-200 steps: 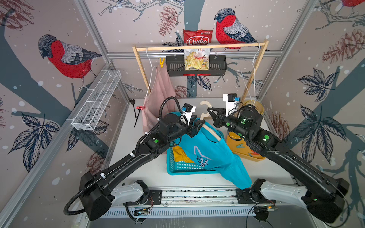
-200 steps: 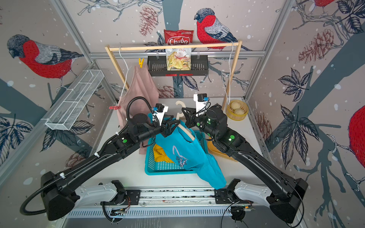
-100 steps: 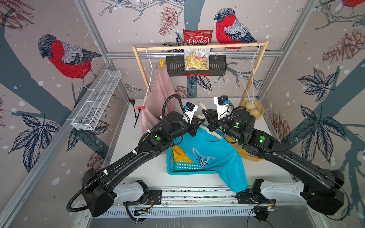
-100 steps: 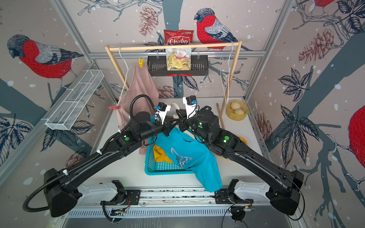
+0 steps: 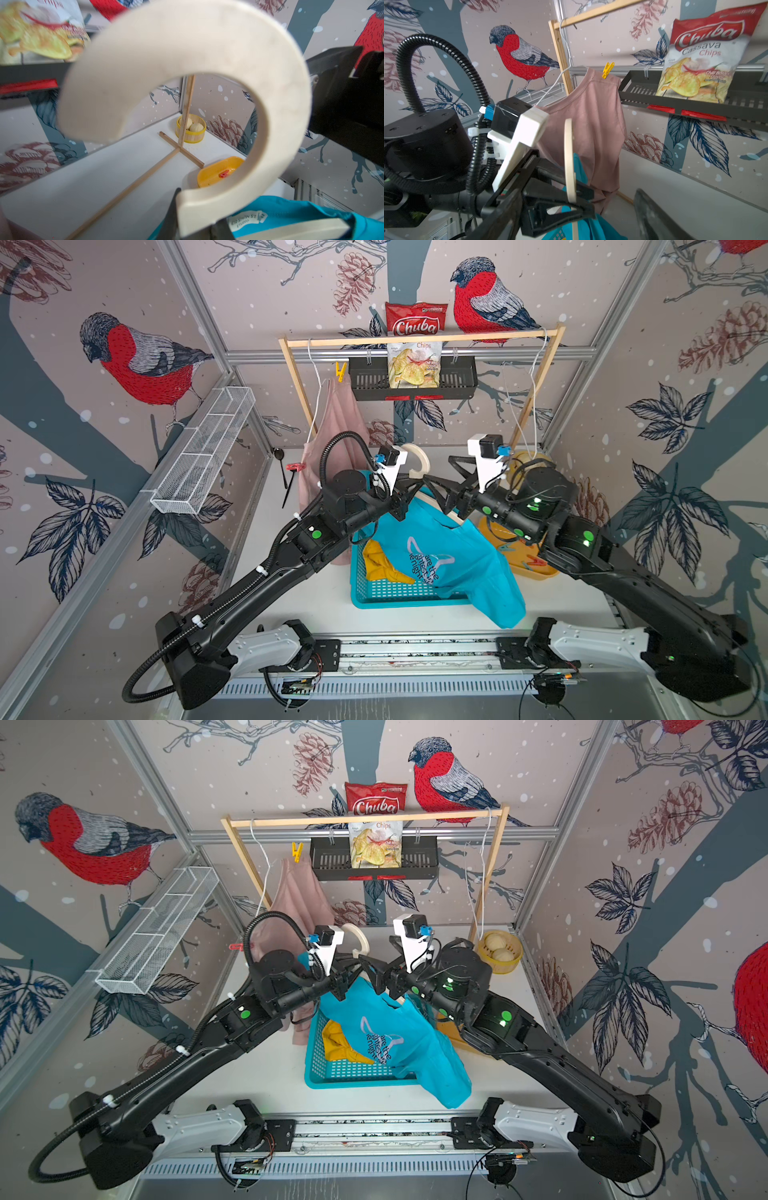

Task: Remove the clothespins securing t-shirts to the hanger
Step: Remove the T-shirt from the hanger.

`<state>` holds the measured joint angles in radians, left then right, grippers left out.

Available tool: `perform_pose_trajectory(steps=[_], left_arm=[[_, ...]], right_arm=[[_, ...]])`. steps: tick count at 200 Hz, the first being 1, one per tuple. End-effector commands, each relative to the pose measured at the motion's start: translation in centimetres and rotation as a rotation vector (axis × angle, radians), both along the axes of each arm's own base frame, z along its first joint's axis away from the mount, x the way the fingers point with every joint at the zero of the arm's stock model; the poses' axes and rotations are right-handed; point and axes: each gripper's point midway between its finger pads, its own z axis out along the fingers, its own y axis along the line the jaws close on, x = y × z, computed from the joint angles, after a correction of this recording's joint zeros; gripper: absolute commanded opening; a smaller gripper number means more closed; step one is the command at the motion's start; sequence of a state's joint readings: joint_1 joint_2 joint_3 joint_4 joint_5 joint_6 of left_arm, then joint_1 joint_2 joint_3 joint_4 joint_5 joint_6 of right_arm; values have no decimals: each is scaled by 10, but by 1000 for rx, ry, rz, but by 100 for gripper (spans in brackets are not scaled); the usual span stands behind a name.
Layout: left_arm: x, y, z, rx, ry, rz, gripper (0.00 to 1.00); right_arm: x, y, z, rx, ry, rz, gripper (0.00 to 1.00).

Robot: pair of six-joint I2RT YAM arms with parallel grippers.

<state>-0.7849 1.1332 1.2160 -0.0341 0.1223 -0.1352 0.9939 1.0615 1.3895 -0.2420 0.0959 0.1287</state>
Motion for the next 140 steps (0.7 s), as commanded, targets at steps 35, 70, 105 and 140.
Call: perform_pose_trajectory(steps=[35,70,105,140], left_arm=[[-9,75,79,-63,-154,277,0],[-11,116,93,-37,-172,437,0],[-14,137,98,-12,-182,515,0],[-16,145,100,-11,-184,545,0]], right_arm=[[-44,-21,14,-35,7,148,92],[-50,-32,5,-79,-8,144,94],[-45,-27,-21,-173,6,142,95],[-28,-19,-54,-289,37,90,96]])
